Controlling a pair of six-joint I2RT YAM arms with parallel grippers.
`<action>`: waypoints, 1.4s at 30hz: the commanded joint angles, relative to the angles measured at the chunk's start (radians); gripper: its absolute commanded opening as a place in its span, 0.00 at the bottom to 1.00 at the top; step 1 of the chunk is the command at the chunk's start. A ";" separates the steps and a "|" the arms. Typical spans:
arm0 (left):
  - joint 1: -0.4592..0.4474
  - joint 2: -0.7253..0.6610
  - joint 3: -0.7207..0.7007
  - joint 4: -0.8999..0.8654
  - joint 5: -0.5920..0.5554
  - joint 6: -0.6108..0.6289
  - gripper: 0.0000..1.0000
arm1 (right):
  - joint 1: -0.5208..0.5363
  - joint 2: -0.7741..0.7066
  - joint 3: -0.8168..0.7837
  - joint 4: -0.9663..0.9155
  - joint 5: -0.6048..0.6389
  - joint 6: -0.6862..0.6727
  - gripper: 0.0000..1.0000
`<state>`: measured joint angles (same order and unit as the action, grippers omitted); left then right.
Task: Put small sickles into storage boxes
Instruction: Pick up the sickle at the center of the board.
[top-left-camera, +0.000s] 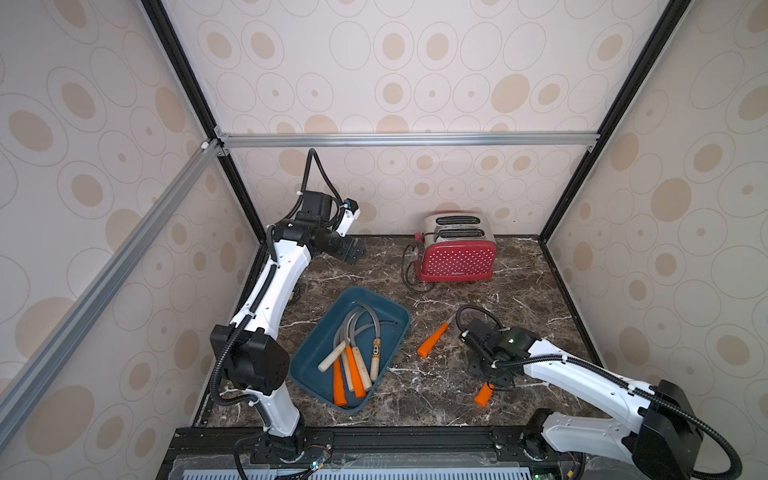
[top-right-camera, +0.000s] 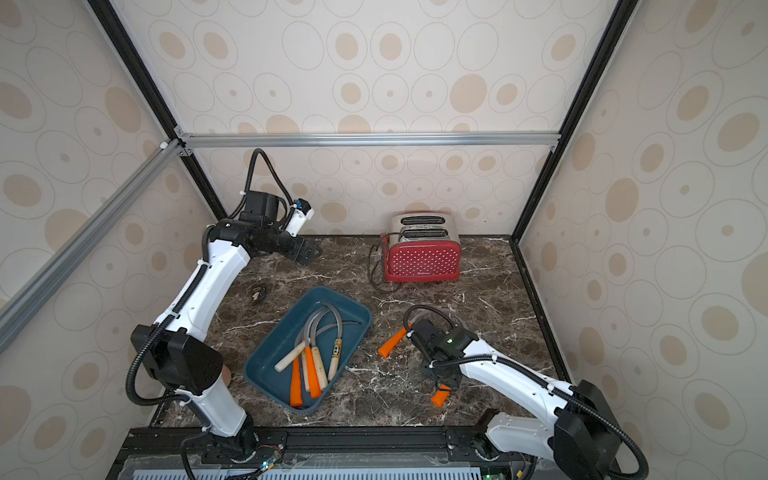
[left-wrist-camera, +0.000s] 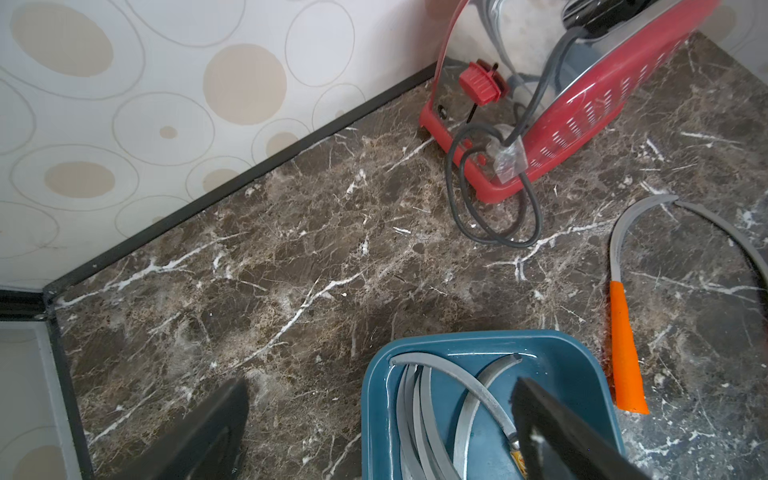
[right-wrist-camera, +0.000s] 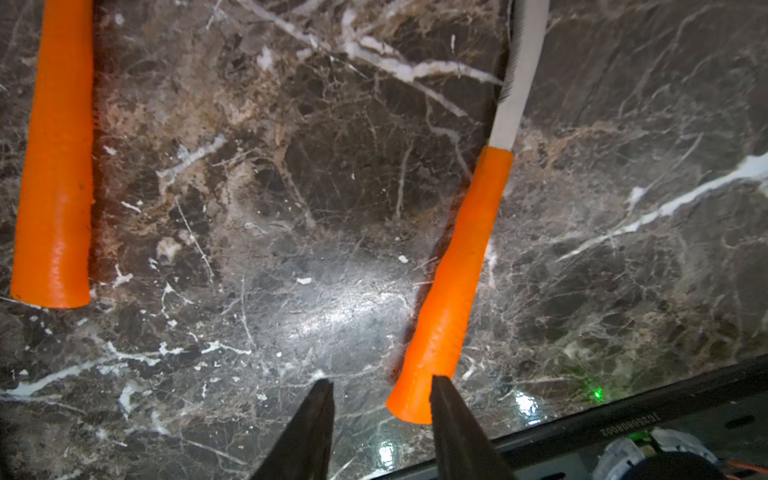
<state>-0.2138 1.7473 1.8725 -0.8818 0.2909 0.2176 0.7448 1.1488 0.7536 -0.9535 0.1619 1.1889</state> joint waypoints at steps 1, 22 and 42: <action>0.003 0.004 0.043 -0.037 0.014 0.043 0.99 | -0.005 -0.045 -0.033 -0.018 0.022 0.075 0.41; 0.000 0.025 0.063 -0.082 0.032 0.066 0.99 | -0.005 -0.069 -0.093 0.030 -0.039 0.098 0.41; 0.000 0.039 0.012 -0.053 0.049 0.059 0.99 | -0.015 0.010 -0.139 0.070 -0.053 0.156 0.46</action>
<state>-0.2134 1.7748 1.8847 -0.9253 0.3157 0.2626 0.7418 1.1439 0.6403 -0.8860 0.1085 1.2987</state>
